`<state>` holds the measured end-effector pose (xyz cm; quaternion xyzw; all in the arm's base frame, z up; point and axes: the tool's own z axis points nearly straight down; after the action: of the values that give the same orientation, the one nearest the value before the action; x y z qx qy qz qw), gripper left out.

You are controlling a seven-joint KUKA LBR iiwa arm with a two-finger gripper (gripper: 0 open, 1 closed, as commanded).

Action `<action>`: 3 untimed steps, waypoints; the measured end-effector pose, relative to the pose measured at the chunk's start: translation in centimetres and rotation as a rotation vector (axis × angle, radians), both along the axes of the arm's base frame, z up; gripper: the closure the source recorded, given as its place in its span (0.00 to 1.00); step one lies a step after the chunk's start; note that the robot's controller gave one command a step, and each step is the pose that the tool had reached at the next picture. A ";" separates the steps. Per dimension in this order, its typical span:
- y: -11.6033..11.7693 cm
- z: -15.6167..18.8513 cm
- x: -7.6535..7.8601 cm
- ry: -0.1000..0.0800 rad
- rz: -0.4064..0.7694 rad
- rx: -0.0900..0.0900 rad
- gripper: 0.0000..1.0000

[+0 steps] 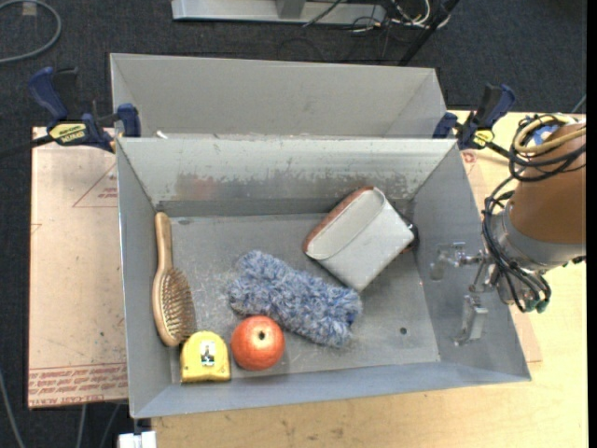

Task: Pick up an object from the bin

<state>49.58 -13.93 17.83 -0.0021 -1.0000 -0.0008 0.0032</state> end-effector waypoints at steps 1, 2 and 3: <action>0.1 0.4 0.2 -0.007 0.004 -0.001 0.00; 0.7 -3.7 0.5 -0.014 0.028 -0.003 0.00; 3.1 -7.0 0.5 -0.004 0.071 0.001 0.00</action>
Offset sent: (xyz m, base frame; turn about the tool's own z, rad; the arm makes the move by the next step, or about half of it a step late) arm 0.0041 0.0180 -0.1083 -0.0722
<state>50.09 -10.83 10.79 0.0335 -0.9994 -0.0014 0.0013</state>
